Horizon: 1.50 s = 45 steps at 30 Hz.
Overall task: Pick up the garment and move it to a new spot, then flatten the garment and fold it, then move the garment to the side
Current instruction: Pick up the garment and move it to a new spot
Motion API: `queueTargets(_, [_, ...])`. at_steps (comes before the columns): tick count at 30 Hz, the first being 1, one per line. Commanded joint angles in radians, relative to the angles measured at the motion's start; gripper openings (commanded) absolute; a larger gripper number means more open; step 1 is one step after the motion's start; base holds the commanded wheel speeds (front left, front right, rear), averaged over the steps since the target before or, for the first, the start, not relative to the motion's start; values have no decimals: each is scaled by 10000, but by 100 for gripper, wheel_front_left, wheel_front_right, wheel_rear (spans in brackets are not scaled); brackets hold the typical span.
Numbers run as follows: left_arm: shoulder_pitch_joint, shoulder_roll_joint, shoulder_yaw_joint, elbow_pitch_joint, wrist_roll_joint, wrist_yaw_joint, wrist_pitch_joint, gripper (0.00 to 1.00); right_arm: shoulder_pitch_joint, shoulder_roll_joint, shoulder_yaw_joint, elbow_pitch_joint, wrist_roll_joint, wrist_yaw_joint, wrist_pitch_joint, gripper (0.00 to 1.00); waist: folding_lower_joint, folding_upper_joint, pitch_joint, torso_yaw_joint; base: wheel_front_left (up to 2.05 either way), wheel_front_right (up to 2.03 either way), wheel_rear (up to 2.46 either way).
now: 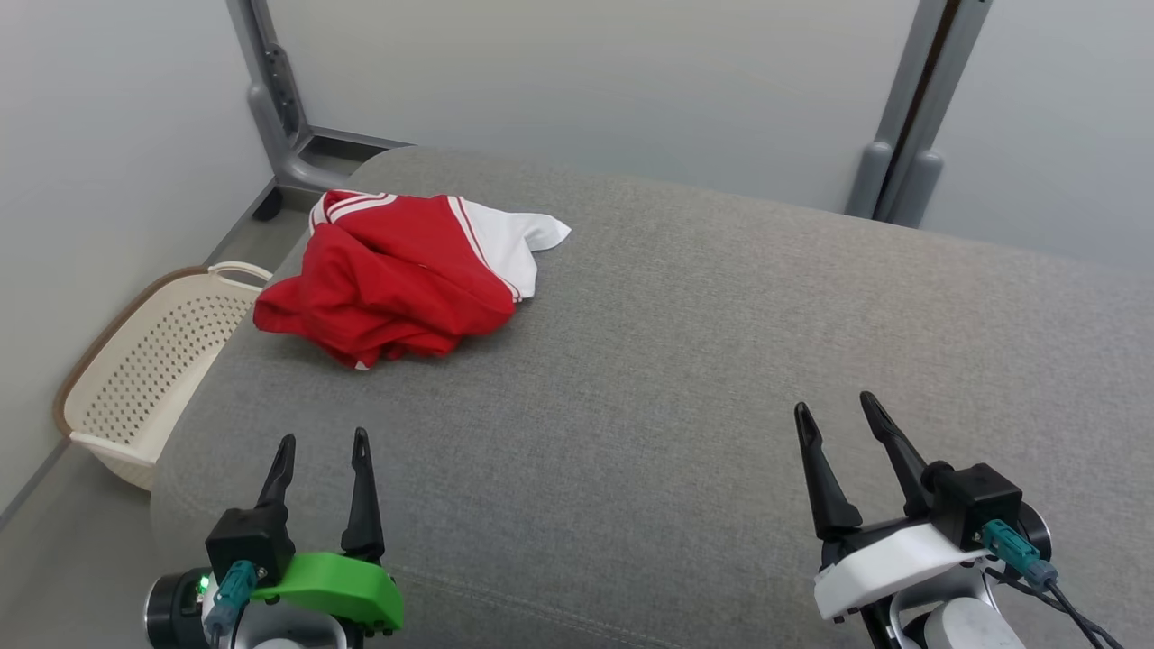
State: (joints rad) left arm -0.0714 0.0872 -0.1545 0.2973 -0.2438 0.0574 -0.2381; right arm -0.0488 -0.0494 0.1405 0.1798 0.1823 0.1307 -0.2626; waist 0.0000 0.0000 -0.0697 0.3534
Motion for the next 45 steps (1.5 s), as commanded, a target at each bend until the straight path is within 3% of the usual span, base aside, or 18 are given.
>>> queueTargets(1, [-40,35,1,-32,-20,12,0,100,101,-32,-4,-22,79,1,-23,100,0,0,15,460,0,0,0])
queueTargets(18, [-254,83,-83,-237,-106,223,-33,100,5,-33,54,26,-40,1,-23,100,0,0,188,571,0,0,0])
queueTargets(26, [-1341,633,-23,-1023,-41,-58,497,100,-77,-31,119,-6,-85,1,-23,100,0,0,295,533,0,0,0])
queueTargets(31, [-2980,1135,86,-1563,-236,-402,1478,100,-195,-34,184,-60,-226,1,-23,100,0,0,457,310,0,0,0])
queueTargets(36, [-4371,1417,56,-1179,-644,-825,3030,100,-318,-36,256,-56,-449,1,-23,100,0,0,686,-63,0,0,0])
queueTargets(45, [-6895,1977,491,1419,-1810,-1258,5827,100,-896,-108,452,-94,-750,1,-23,100,0,0,1513,-1154,0,0,0])
